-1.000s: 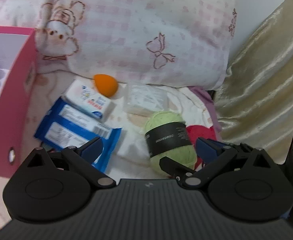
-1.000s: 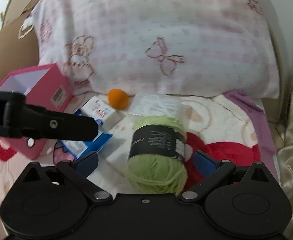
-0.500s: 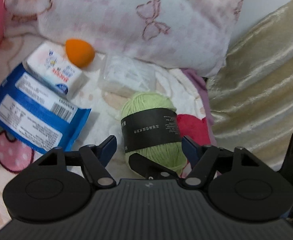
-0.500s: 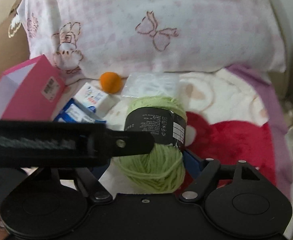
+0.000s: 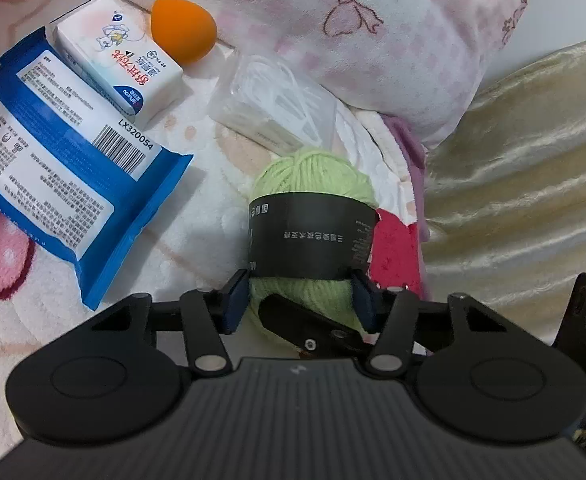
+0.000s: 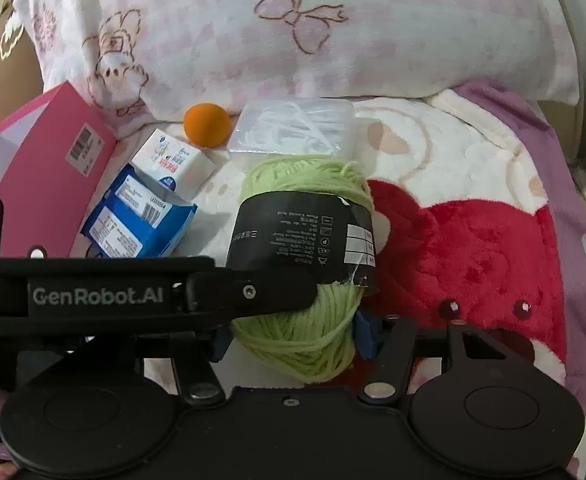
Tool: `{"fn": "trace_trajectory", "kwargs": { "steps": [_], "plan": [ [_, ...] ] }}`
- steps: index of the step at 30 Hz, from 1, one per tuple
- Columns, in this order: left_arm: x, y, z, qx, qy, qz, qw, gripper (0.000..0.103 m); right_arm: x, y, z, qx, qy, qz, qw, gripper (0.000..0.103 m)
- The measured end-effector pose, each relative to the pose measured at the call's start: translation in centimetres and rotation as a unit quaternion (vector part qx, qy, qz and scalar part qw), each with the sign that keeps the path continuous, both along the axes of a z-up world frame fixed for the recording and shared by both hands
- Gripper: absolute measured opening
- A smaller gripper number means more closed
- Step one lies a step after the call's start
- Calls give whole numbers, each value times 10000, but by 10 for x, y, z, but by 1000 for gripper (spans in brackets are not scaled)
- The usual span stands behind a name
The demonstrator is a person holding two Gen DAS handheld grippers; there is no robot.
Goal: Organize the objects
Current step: 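Close the left gripper on the green yarn ball, then lift the yarn ball with the left gripper and carry it over the pink box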
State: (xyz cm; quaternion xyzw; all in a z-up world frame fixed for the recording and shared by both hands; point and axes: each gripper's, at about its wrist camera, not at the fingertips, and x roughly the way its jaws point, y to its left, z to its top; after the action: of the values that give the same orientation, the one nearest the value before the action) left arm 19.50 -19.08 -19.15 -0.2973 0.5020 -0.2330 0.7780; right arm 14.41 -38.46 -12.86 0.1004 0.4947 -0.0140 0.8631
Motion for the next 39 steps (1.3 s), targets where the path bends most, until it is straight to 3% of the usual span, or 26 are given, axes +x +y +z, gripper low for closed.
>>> {"fn": "trace_trajectory", "kwargs": {
  "steps": [9, 13, 19, 23, 30, 35, 39],
  "plan": [
    [-3, -3, -2, 114, -49, 33, 9999, 48, 5, -1, -6, 22, 147, -17, 9999, 63],
    [-7, -9, 0, 394, -222, -123, 9989, 48, 4, 6, -7, -182, 172, 128, 9996, 62],
    [-12, -2, 0, 212, -277, 19, 9994, 43, 0, 10, -1, -269, 36, 268, 9993, 60],
    [-17, -6, 18, 534, -480, -32, 9974, 42, -4, 11, 9, -137, -103, 283, 9995, 60],
    [-27, 14, 38, 541, -422, 33, 9976, 41, -14, 24, 23, 100, -353, 454, 9983, 60],
    [-37, 28, 59, 700, -620, 54, 9956, 41, -23, 34, 34, 466, -595, 431, 9962, 60],
    [-43, 38, 69, 835, -586, -27, 9948, 41, -31, 50, 38, 426, -736, 513, 9951, 60]
  ]
}}
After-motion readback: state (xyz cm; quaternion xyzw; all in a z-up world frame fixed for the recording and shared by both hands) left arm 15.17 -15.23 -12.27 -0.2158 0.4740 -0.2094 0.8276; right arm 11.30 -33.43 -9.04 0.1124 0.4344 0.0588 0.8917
